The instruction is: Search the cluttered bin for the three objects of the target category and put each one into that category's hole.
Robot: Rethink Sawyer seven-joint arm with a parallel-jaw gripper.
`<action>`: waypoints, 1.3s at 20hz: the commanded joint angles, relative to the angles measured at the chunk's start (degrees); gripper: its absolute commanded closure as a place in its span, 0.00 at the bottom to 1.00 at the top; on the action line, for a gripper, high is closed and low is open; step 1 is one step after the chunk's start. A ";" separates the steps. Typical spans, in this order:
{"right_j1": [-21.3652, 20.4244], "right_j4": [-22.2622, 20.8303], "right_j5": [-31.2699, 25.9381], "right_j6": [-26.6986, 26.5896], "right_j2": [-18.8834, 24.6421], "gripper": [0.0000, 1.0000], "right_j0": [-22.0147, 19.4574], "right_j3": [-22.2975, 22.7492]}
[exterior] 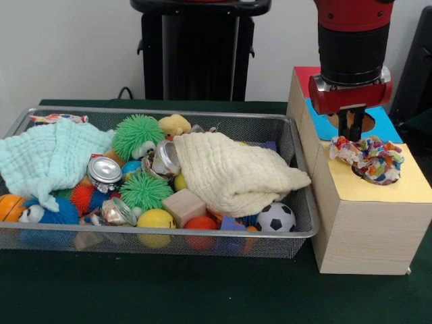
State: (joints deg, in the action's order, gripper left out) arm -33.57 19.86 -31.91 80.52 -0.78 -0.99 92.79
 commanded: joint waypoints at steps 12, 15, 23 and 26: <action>-5.60 -4.86 -20.82 13.11 -4.25 1.00 3.63 -2.56; -5.10 -5.68 -22.62 13.42 -5.29 1.00 4.11 -4.58; -3.71 -2.12 -10.89 11.65 -1.88 1.00 1.78 -4.31; -3.18 -0.06 -3.42 10.60 0.99 1.00 0.40 -2.94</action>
State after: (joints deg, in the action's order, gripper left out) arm -38.93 17.33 -44.96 80.52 -4.84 2.39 89.42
